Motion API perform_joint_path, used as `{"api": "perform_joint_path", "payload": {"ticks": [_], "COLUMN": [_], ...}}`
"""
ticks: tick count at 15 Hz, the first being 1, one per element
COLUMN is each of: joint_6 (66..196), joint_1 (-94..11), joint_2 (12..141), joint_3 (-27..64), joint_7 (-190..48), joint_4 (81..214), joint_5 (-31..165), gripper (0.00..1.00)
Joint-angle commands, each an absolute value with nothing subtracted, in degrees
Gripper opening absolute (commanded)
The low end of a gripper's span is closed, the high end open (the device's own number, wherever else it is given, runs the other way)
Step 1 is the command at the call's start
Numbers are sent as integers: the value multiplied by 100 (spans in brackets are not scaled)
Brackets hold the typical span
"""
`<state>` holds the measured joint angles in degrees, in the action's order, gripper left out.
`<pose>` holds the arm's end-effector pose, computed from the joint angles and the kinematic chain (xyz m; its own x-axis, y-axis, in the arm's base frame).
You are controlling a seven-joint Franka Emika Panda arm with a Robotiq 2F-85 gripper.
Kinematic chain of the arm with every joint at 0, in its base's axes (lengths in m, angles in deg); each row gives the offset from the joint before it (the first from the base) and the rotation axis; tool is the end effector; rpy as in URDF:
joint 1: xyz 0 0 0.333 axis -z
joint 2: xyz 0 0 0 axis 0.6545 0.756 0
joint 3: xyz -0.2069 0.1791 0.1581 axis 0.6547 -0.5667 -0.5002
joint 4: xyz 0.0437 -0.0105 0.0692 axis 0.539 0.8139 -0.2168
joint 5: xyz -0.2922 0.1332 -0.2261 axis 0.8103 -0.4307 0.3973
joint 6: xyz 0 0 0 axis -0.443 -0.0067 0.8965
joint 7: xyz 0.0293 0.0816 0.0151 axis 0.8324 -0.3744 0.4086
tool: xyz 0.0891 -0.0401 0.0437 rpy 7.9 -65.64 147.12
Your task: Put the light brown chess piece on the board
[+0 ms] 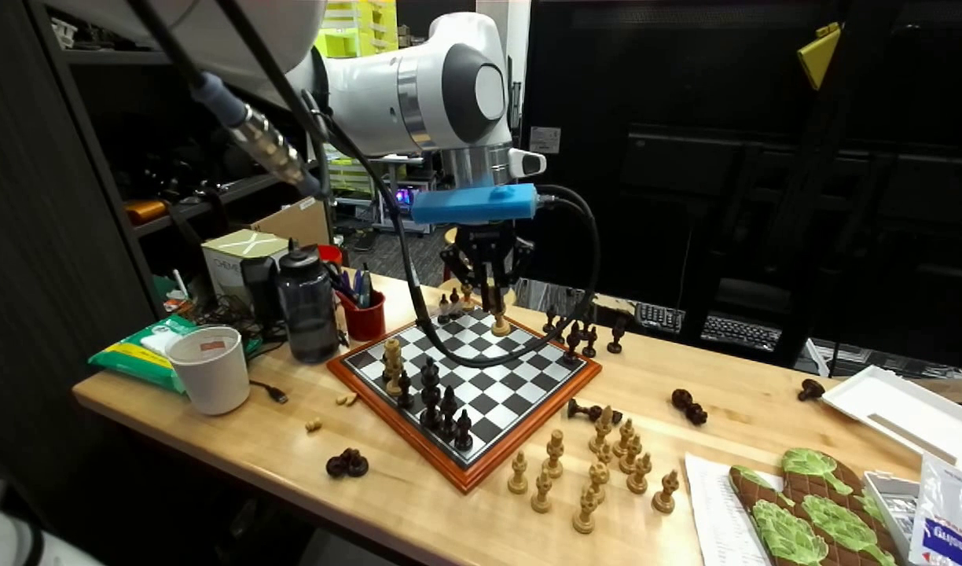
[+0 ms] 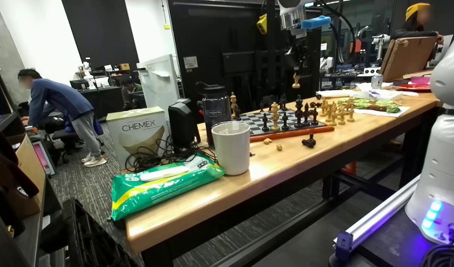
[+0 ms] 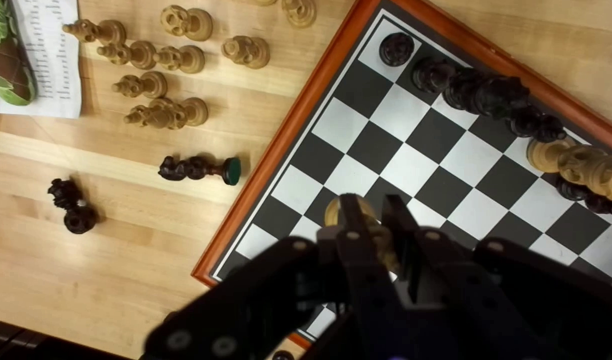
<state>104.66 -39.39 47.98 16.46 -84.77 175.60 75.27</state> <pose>0.4907 -0.0452 0.5073 0.9865 0.1581 -0.0436 0.1633 -0.9712 0.1737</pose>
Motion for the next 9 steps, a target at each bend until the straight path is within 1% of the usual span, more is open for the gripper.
{"api": "perform_joint_path", "payload": {"ticks": [1,6,9], "joint_6": [10871,11965,12496], "joint_1": [-4075,-4325,-4433], "joint_2": [4917,5246,5475], "joint_3": [1471,1103,926], "joint_7": [-8190,-7201,-6835], "joint_4": [17724,17985,17982], "joint_5": [7518,7333,7554], "gripper": [4,4,4]}}
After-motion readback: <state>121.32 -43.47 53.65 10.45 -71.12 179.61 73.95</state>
